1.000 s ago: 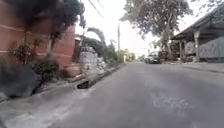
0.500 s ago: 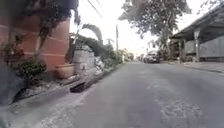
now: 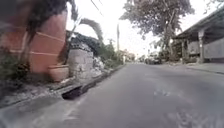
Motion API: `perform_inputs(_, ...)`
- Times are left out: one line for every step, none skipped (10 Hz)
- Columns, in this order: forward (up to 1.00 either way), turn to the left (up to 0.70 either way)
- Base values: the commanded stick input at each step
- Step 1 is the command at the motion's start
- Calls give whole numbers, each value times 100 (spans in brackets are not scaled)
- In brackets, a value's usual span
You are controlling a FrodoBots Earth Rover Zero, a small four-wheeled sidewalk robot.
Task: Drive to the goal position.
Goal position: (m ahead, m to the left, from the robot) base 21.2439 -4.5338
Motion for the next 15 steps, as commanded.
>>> perform_inputs(100,1)
perform_inputs(100,1)
perform_inputs(100,-7)
perform_inputs(100,-27)
perform_inputs(100,-39)
perform_inputs(100,-39)
perform_inputs(100,-27)
perform_inputs(100,1)
perform_inputs(100,1)
perform_inputs(100,1)
perform_inputs(100,-1)
perform_inputs(100,-19)
perform_inputs(100,-37)
perform_inputs(100,-39)
perform_inputs(100,-39)
